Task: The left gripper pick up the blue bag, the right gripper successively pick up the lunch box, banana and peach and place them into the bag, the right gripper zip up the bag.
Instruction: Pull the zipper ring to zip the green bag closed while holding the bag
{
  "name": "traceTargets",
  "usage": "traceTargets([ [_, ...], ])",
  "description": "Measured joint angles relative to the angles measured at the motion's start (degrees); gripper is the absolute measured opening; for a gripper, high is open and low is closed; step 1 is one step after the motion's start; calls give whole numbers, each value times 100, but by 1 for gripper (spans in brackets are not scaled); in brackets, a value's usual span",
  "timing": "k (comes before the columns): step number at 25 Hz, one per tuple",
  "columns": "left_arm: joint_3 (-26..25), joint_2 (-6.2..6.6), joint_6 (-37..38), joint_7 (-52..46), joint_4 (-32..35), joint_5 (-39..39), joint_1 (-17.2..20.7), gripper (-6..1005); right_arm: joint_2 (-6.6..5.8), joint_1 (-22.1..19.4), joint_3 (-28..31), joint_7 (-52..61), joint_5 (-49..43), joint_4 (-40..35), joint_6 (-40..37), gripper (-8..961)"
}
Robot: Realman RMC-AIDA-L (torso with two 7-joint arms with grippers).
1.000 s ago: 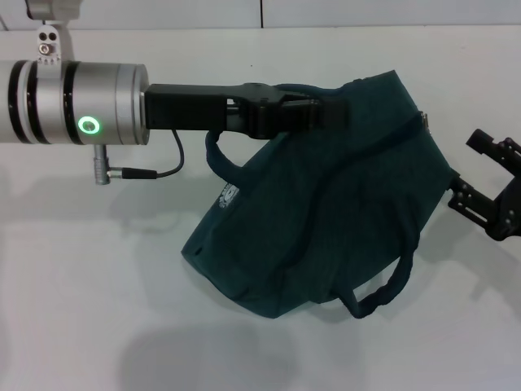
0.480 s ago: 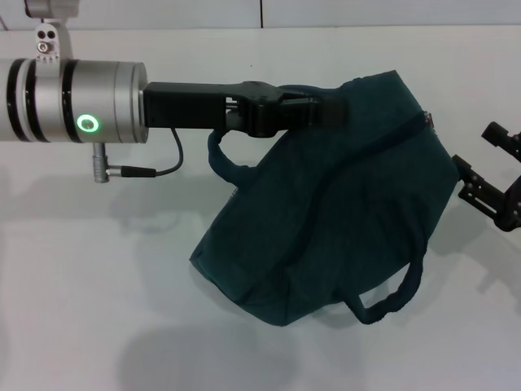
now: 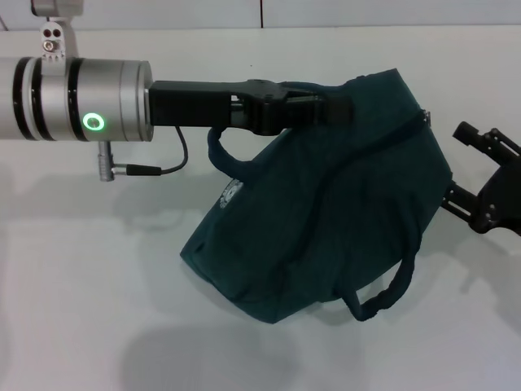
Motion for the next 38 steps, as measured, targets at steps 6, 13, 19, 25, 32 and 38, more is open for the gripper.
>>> traceTargets([
  [6,1,-1,-19,0,-10,-4,2,54,13,79,-175,-42,3,-152,2,726],
  [13,7,-1,-79,0,-17,-12,8,54,26,86,-302,-44,38,-381,-51,726],
  [19,1,-1,-79,1,-19,-12,73,54,24,21,-261,-45,78,-410,-149,725],
  [25,1,-1,-88,0,-19,-12,85,54,16,-88,-253,-151,206,-380,-307,700],
  [32,0,-1,-88,0,-22,-12,84,54,14,-110,-251,-192,224,-369,-393,517],
  [38,1,-1,-88,0,-50,-9,81,54,8,-179,-241,-193,348,-359,-440,419],
])
